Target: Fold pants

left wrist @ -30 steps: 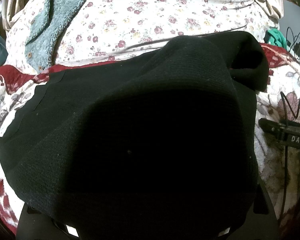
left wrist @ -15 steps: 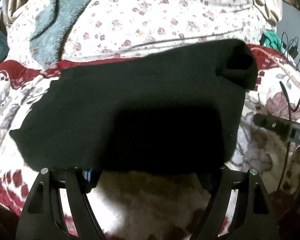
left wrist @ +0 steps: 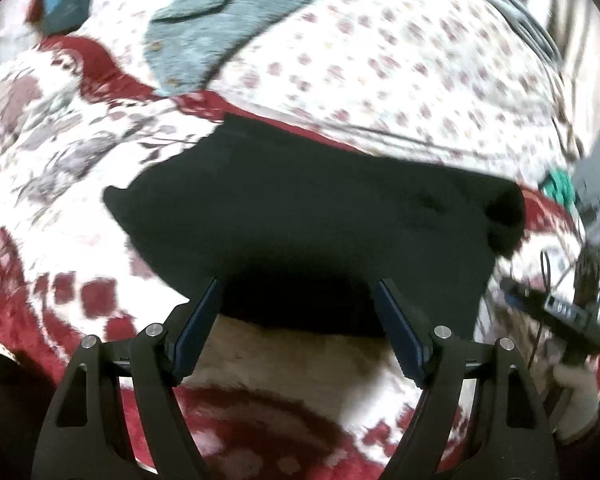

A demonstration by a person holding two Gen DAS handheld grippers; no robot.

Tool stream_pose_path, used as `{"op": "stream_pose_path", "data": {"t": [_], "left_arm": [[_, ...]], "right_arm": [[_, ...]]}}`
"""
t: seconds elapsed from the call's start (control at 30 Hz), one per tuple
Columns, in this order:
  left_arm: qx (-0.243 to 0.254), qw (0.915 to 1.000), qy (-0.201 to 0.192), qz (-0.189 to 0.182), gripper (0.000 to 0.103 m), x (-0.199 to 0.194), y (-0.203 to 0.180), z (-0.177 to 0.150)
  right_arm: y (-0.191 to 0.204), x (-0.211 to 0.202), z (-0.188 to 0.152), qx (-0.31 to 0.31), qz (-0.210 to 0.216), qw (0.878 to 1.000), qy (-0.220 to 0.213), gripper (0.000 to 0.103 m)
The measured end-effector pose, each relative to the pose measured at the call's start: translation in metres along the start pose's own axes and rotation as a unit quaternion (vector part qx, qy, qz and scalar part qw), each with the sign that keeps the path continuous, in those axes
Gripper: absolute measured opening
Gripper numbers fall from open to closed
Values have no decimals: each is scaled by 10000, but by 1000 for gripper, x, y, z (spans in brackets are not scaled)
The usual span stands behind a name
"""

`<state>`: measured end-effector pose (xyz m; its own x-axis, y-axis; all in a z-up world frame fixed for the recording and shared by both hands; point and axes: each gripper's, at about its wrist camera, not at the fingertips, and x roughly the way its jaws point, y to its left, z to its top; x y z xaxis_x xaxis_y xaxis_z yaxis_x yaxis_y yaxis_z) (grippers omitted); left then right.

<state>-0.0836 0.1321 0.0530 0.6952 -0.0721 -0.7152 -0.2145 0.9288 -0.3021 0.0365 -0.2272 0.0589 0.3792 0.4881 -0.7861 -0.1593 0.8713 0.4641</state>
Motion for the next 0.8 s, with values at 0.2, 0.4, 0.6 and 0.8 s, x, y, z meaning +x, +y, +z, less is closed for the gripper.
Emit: {"op": "stream_pose_path", "data": {"t": [0.2,0.4,0.6,0.8], "left_arm": [[-101,9994,-84,318,79,3,15,11],[39,9991,-41,413,79,7,7,14],[119,9989,40,443,79,10,3,14],[-99,9992,282,265,79,9,12,9]], "right_arm": [[7,5,7,-154,-165,9997,-27,88],[16,6,12,-237,-237,9994,-63,88],[18,8,17,-253,-219,9994,-16,88],[11,10,15,-119,-176,9998,25,88]]}}
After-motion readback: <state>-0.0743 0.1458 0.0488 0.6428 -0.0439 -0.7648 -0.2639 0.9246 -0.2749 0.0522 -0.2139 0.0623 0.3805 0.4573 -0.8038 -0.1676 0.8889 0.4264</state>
